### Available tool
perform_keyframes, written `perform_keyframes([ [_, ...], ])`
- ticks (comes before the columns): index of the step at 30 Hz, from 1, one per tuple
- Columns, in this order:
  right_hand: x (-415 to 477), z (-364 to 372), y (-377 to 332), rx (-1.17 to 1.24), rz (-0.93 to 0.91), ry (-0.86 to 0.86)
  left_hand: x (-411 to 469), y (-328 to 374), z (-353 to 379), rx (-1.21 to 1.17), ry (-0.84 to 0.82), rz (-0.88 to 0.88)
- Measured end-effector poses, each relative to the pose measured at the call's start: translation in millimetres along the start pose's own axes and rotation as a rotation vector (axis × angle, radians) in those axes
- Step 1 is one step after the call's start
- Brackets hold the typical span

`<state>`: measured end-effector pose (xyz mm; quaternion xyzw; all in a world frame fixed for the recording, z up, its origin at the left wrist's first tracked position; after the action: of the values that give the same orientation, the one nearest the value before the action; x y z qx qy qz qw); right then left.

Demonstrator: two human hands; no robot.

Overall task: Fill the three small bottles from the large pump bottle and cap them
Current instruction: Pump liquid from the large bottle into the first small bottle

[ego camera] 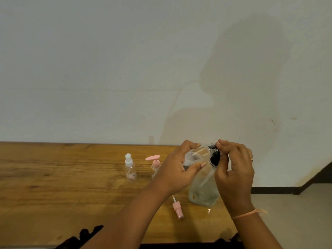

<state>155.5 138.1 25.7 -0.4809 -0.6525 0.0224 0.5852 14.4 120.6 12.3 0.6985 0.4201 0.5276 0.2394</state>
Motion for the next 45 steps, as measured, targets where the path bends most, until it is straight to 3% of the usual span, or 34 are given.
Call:
perform_keyframes([
  [28,-1.6,5.7,10.5,-0.004,-0.008,-0.023,-4.1,-2.2,-2.2,0.013,-0.006,-0.046],
  [37,-1.5,-0.6,-0.6,0.003,-0.013,0.01,-0.7,1.7,0.3,-0.008,0.026,0.019],
  [45,-1.0,3.0,7.8,0.042,-0.043,-0.037,2.6,-2.1,-1.2,0.039,-0.036,-0.008],
])
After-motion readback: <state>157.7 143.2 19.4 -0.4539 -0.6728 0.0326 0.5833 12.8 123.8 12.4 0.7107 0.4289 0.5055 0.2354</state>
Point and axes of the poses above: each hand's wrist, its own x-axis towards the middle knuckle, its own z-axis out of the palm, y = z × x, the point moved 4 cm from there along x, towards the middle knuckle, and after that the axes turned 13 degrees about z, right-handed, at the moved point
